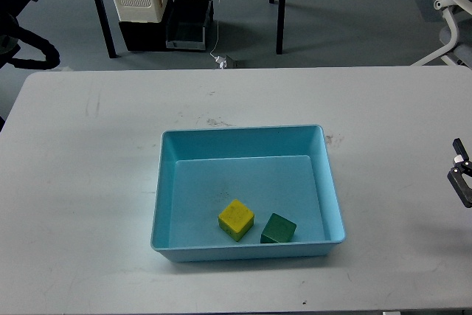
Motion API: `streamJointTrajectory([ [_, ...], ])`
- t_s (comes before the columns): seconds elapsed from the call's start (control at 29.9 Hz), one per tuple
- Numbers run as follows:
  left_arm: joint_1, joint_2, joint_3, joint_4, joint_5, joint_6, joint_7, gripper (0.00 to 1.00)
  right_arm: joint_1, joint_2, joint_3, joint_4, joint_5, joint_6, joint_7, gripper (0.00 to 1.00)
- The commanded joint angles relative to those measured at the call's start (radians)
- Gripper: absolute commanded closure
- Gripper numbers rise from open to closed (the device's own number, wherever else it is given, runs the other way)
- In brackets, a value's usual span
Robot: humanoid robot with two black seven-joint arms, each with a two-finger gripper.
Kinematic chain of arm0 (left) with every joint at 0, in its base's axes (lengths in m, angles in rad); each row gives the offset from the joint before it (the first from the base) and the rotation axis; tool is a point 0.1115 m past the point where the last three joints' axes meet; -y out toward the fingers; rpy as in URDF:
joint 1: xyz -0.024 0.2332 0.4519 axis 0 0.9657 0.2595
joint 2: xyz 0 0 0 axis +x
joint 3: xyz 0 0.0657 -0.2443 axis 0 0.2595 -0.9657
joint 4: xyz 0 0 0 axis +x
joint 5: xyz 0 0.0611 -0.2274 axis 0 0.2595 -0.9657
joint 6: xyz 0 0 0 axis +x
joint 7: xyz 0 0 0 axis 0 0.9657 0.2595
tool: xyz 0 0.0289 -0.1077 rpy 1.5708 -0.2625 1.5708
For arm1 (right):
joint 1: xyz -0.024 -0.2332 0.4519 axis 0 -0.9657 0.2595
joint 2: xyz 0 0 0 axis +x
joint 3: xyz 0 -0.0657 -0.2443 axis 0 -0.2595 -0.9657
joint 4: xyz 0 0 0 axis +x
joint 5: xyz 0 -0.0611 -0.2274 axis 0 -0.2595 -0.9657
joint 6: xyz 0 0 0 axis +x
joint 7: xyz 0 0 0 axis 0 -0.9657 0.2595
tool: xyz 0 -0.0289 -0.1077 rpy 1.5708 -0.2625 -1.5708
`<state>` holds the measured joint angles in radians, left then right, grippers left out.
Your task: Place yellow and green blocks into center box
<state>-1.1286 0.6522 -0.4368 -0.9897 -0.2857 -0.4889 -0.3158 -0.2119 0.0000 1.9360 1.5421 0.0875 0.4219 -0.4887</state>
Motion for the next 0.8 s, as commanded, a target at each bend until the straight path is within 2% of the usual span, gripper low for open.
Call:
streamJointTrajectory([
  [0.0,0.149,-0.012,-0.240,-0.007,-0.072,0.000,-0.002,0.00,0.008,0.000,0.004,0.013,0.000,0.000,0.000,0.00],
  [0.13,0.347,-0.069,-0.500,-0.027,-0.078,0.000,0.003,0.00,0.020,0.000,0.032,0.019,0.002,-0.017,0.000,0.00],
  [0.33,0.663,-0.144,-0.798,-0.194,-0.079,0.000,0.011,0.00,0.036,0.000,0.078,0.088,0.002,-0.072,0.000,0.00],
  [0.47,0.898,-0.186,-0.928,-0.351,-0.079,0.000,0.011,0.00,0.019,0.000,0.075,0.150,0.002,-0.092,0.000,0.00],
  [0.6,1.076,-0.258,-1.026,-0.483,-0.079,0.000,0.015,0.00,0.008,0.000,0.072,0.162,0.002,-0.092,0.000,0.00],
  [0.77,1.236,-0.379,-1.109,-0.570,-0.081,0.000,0.070,0.00,0.008,0.000,0.069,0.164,0.002,-0.094,0.000,0.00],
])
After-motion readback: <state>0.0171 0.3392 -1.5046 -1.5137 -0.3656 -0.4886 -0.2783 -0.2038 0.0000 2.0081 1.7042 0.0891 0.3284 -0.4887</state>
